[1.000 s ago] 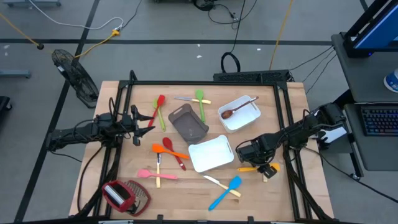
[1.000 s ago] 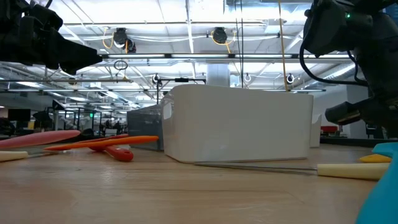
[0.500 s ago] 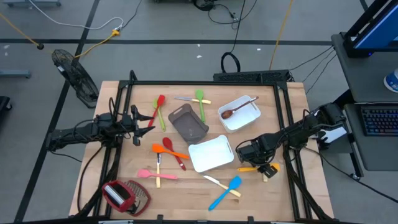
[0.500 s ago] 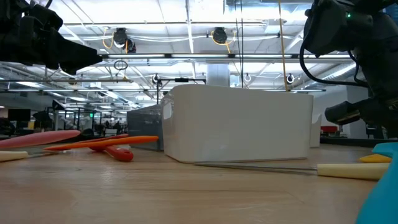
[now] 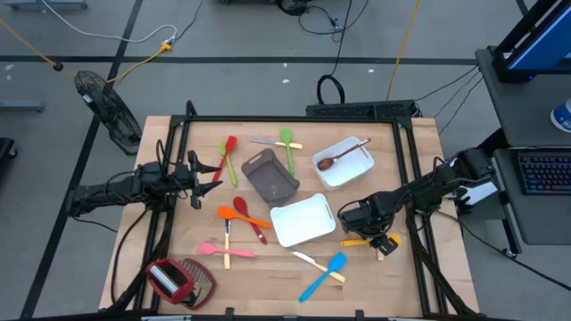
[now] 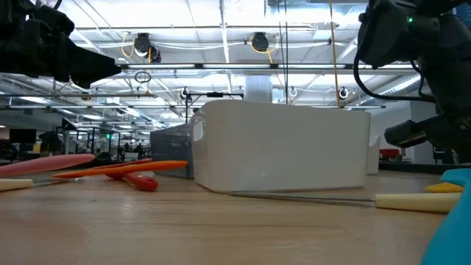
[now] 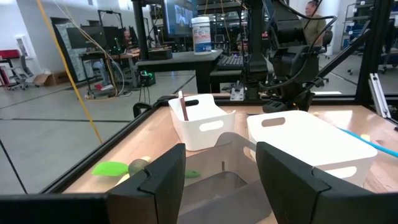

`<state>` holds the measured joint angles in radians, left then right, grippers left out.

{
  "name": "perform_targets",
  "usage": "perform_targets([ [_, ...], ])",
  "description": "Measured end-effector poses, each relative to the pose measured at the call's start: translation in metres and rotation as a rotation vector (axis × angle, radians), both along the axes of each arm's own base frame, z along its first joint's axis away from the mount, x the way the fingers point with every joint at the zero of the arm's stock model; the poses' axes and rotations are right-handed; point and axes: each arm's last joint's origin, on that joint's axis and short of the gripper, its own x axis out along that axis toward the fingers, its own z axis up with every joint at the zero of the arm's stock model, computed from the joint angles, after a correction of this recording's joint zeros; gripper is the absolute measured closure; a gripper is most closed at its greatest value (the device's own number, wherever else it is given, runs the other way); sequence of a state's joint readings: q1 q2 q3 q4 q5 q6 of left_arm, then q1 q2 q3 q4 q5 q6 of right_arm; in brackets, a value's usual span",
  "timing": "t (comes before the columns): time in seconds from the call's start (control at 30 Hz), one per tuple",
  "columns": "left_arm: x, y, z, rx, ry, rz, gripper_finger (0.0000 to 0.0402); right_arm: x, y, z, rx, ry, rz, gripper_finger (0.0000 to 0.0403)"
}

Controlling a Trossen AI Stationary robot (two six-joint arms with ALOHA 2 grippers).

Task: Pick & Place Kitchen Items
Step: Put the yellow spatula into the bottom white bin

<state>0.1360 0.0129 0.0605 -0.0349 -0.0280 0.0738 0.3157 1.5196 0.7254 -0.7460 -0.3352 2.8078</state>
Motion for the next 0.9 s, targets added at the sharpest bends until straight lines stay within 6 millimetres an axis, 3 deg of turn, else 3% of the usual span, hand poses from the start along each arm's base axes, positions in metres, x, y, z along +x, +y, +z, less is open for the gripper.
perform_targets([
  [0.9,0.0000,0.0000,0.0000,0.000,0.000,0.000,0.0199,-0.0031,-0.0018,0.0000,-0.048,0.034,-0.029,0.0261],
])
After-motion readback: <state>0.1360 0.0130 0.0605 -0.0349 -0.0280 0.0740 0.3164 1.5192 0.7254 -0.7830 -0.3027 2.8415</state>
